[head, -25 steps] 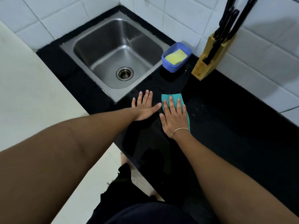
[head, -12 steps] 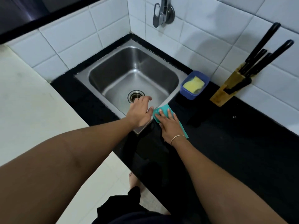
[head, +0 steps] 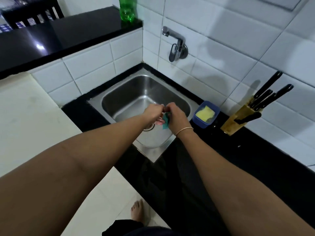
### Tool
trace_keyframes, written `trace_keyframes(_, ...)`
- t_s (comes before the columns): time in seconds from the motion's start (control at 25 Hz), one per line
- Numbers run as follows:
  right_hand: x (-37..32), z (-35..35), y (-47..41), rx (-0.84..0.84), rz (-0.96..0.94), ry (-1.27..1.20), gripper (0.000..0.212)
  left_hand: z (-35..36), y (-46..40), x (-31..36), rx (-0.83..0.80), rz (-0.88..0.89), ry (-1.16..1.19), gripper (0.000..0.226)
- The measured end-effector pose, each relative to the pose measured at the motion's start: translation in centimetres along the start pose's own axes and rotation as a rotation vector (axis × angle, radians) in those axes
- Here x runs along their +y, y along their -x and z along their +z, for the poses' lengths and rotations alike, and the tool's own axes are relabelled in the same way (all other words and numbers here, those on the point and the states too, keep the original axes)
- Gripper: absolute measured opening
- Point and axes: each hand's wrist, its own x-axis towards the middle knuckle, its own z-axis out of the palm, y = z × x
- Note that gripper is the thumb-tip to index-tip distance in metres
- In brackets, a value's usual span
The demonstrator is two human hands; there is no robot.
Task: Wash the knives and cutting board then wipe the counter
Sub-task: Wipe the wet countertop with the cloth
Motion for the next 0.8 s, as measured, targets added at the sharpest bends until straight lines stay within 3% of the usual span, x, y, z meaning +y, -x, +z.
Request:
trace_keyframes(0.16,-3.0,-2.4,-3.1,0.101,-0.058,0.067,0.028,-2.1,1.0,4.7,-0.038,0.010,0.078,0.034)
trace_keyframes(0.32,-4.3,-3.1,-4.5,0.329,-0.080,-0.076,0.027,-4.0,1.5,7.8,-0.190,-0.142,0.158,0.030)
trace_keyframes(0.4,-4.6,-3.1,-5.3,0.414,0.085,-0.133,0.034,-4.0,1.4,8.3,-0.228,-0.157,0.282,0.025)
trace_keyframes(0.48,-4.9,-2.8,-5.9,0.349,0.293,-0.232,0.029,-3.8,0.8,8.4,-0.209,-0.111,0.381,0.021)
trace_keyframes(0.56,-5.0,-2.1,-6.4,0.193,0.400,-0.494,0.020,-3.5,0.0,8.3,-0.184,-0.084,0.486,0.024)
trace_keyframes(0.64,-5.4,-1.7,-7.0,0.062,0.517,-0.933,0.016,-3.1,-0.8,8.0,-0.117,-0.073,0.606,0.030)
trace_keyframes(0.72,-5.9,-1.7,-7.5,-0.022,0.656,-1.298,0.019,-2.6,-1.4,7.4,-0.021,-0.013,0.660,0.020)
trace_keyframes(0.8,-5.9,-1.9,-8.4,-0.016,0.734,-1.495,0.029,-2.0,-1.9,6.8,0.087,0.139,0.463,0.009)
